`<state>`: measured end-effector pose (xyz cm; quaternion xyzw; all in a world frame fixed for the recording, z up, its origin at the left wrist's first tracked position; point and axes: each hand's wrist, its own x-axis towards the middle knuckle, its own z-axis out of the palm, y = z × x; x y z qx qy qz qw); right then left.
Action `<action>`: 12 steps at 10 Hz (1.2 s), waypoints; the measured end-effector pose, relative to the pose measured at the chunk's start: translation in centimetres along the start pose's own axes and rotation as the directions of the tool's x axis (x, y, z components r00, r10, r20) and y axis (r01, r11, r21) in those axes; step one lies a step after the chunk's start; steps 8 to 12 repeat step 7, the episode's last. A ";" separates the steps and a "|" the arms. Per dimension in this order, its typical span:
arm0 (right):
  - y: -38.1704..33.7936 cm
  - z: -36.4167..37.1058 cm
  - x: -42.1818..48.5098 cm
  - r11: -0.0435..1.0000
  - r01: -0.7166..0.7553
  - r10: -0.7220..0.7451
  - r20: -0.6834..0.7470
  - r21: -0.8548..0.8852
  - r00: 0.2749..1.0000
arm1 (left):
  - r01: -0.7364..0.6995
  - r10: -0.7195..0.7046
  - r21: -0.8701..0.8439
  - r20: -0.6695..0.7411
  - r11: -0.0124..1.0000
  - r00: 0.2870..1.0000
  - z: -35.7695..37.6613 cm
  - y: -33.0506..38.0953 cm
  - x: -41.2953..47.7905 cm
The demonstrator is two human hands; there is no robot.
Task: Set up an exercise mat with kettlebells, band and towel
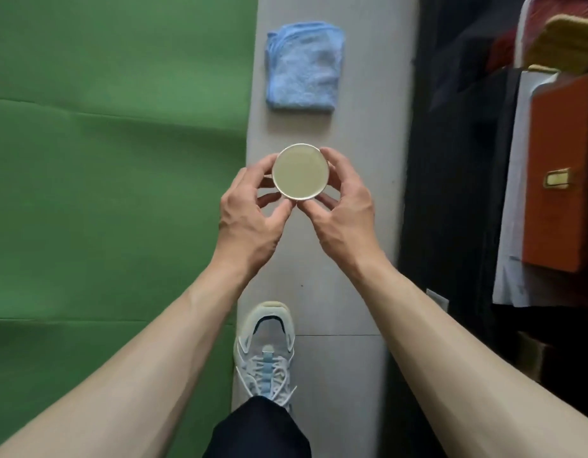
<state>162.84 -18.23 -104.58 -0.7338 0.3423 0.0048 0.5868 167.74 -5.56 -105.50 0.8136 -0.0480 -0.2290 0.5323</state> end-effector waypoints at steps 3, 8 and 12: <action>4.4 1.8 6.8 0.999 0.032 -0.033 -0.048 -0.007 0.998 | -0.027 0.027 0.021 -0.015 0.999 1.000 2.9 -4.2 6.1; 3.9 1.7 7.3 0.996 -0.075 0.077 0.036 -0.053 0.996 | 0.175 -0.176 -0.112 -0.002 0.978 0.984 3.2 -4.1 6.6; 3.9 1.7 7.3 0.996 -0.075 0.077 0.036 -0.053 0.996 | 0.175 -0.176 -0.112 -0.002 0.978 0.984 3.2 -4.1 6.6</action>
